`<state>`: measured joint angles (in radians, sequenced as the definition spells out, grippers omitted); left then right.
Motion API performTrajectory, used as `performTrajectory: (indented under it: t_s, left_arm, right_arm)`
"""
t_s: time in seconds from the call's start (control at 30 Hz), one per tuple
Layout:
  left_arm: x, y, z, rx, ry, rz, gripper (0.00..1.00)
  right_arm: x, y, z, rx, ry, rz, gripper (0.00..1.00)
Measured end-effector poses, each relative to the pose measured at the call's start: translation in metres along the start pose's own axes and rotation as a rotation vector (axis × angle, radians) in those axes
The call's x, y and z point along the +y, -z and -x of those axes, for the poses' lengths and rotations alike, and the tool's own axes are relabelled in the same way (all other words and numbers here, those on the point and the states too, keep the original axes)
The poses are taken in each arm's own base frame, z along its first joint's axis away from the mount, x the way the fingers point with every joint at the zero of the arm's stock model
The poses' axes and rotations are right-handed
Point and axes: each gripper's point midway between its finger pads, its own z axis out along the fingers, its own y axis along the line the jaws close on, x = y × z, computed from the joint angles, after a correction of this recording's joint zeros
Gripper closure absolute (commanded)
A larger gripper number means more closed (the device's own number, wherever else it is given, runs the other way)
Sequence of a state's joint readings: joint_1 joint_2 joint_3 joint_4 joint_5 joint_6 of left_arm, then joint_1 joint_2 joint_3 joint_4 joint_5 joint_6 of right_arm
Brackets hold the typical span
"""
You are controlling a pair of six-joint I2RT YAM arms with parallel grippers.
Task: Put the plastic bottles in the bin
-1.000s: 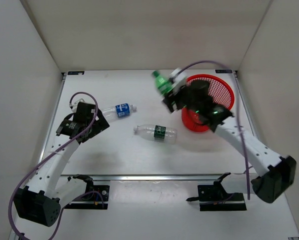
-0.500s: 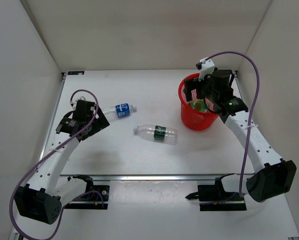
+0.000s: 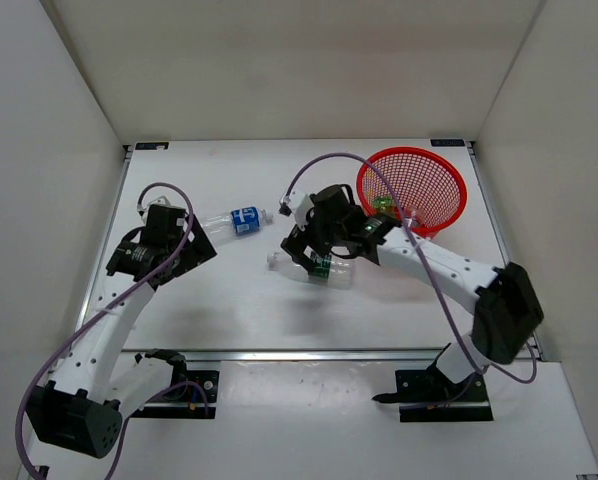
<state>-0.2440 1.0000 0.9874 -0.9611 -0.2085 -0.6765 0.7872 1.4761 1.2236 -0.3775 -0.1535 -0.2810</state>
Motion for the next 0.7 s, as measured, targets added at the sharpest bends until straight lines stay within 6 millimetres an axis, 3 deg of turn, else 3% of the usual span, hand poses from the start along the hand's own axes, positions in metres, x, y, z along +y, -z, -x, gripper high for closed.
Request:
performTrajectory:
  t_s: [0.17,0.27,0.33,0.5,0.57,0.7]
  left_arm:
    - [0.002,0.006,-0.001,-0.008,-0.003,-0.008,0.01]
    - [0.006,0.005,-0.003,-0.005,-0.003,-0.002,0.01]
    - [0.008,0.005,-0.005,0.001,-0.003,0.004,0.01]
    - [0.009,0.002,-0.007,0.011,-0.004,0.011,0.01]
    - [0.009,0.0,-0.007,0.018,-0.007,0.014,0.01]
    - [0.009,-0.005,-0.009,0.035,-0.021,0.026,0.01]
  right_arm:
    - [-0.019,-0.045,-0.077,0.218,-0.073,0.003,0.03]
    - [-0.023,-0.053,-0.111,0.291,-0.098,0.003,0.02]
    - [-0.014,-0.055,-0.127,0.319,-0.089,0.023,0.06]
    - [0.014,-0.063,-0.141,0.335,-0.086,0.11,0.26]
    - [0.015,-0.065,-0.139,0.319,-0.103,0.117,0.41]
    - [0.01,-0.065,-0.13,0.307,-0.128,0.098,0.57]
